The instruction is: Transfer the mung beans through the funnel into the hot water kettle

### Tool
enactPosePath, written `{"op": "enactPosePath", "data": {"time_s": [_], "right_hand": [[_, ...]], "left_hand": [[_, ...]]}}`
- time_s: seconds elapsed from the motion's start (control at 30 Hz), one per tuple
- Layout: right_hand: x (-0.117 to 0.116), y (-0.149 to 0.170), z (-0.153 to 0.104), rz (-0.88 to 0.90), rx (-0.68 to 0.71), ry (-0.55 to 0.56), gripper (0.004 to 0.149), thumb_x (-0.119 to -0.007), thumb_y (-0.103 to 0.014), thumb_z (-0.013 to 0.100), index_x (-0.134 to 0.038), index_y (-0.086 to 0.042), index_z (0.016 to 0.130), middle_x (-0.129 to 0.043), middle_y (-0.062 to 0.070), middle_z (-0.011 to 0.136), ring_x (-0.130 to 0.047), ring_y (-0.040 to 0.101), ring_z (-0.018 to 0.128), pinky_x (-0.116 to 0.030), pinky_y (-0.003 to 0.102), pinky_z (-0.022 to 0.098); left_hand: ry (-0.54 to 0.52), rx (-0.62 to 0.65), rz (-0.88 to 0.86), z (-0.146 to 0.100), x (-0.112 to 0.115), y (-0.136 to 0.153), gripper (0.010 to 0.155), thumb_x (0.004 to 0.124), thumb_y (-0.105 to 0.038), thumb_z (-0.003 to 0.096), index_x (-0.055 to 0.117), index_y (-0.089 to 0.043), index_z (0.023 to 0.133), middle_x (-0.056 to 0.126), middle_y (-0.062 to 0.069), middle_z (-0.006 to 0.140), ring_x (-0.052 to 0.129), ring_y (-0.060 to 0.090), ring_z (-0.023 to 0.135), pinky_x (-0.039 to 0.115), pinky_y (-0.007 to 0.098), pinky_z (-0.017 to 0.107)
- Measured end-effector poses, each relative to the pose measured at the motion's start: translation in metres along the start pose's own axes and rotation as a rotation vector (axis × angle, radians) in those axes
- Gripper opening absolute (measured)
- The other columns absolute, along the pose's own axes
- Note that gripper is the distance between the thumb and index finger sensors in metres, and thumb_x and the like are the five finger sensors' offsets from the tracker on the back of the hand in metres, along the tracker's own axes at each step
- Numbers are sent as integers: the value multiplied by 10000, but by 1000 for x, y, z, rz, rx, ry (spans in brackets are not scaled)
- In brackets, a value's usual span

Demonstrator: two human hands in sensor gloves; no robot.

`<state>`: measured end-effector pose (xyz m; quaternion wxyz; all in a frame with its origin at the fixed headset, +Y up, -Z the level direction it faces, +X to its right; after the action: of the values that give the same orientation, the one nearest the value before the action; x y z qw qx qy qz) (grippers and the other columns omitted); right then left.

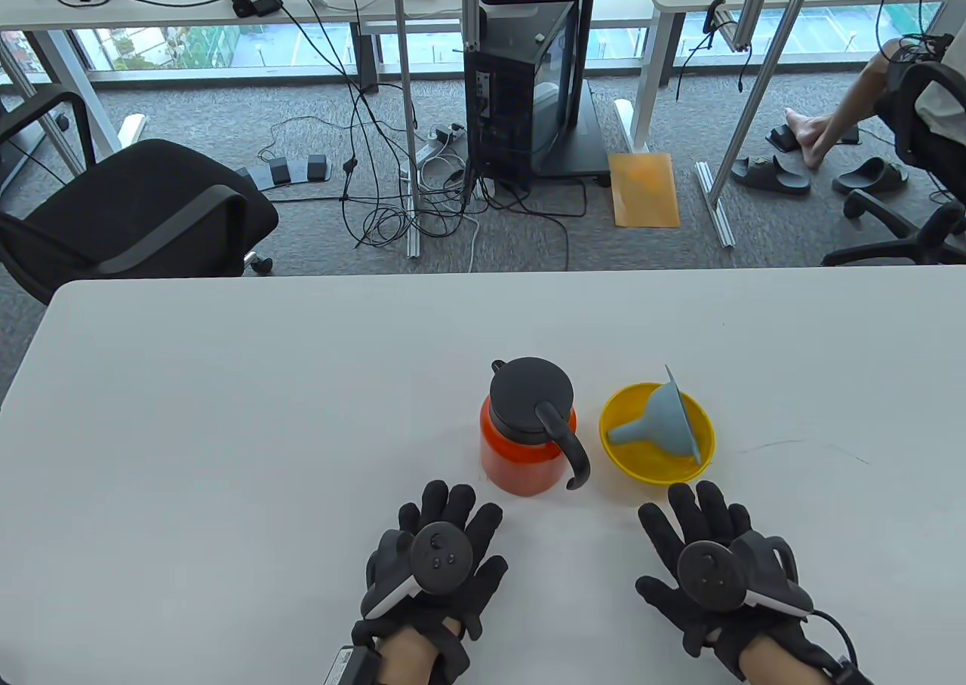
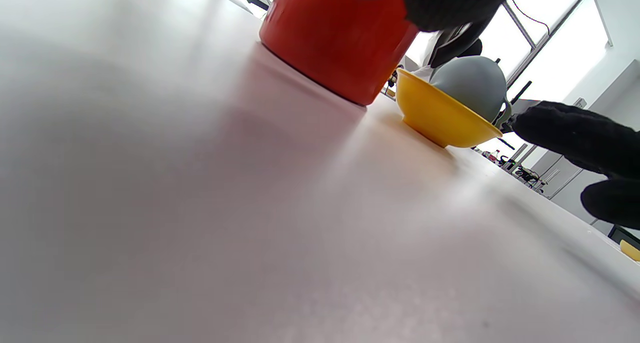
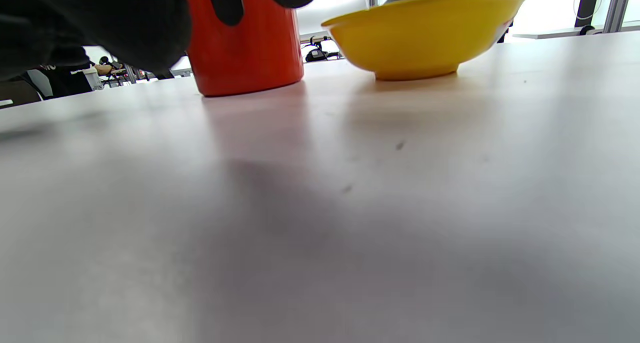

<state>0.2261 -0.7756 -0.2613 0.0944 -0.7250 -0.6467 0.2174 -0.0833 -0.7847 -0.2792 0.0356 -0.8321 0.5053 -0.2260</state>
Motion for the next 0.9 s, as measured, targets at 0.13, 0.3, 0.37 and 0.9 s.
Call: {"op": "enactPosePath", "data": {"time_s": [0.13, 0.3, 0.37, 0.9], "right_hand": [[-12, 2, -1, -37, -15, -39, 892, -707, -577, 528, -271, -95, 1140, -42, 300, 1062, 17, 621, 888, -166, 805, 545], [-9, 8, -2, -29, -37, 7, 891, -709, -574, 525, -277, -92, 1138, -51, 305, 1062, 13, 622, 886, -167, 805, 543], [-10, 9, -3, -28, -42, 6, 890, -708, -574, 525, -277, -91, 1137, -51, 304, 1061, 13, 623, 885, -168, 804, 542], [-16, 2, -1, -77, -10, -11, 877, -701, -575, 527, -283, -105, 1138, -52, 306, 1060, 14, 622, 884, -173, 800, 547]], "left_hand": [[-7, -2, 3, 0, -1, 1, 723, 678, -510, 499, 353, -292, 1106, 108, 55, 1159, -42, 374, 1023, 70, 676, 688], [-8, -10, -8, 1, -1, 4, 721, 677, -511, 498, 355, -295, 1105, 111, 54, 1159, -39, 375, 1024, 70, 677, 689], [-6, -13, -9, 1, -1, 5, 723, 677, -512, 498, 354, -294, 1107, 110, 55, 1160, -40, 375, 1024, 70, 676, 690], [3, -21, -9, 1, 0, 6, 724, 678, -512, 497, 356, -292, 1107, 113, 56, 1160, -38, 377, 1023, 73, 678, 688]]}}
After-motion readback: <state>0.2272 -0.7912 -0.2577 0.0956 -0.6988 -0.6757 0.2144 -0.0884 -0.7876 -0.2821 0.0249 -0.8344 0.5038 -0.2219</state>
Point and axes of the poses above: the tracker on the back of each hand, its own y axis roughly to the little-finger side, its own z axis roughly from the wrist to the fingertips, x = y × z, the point moved 3 cm from there along z, roughly from the wrist to the fingertips
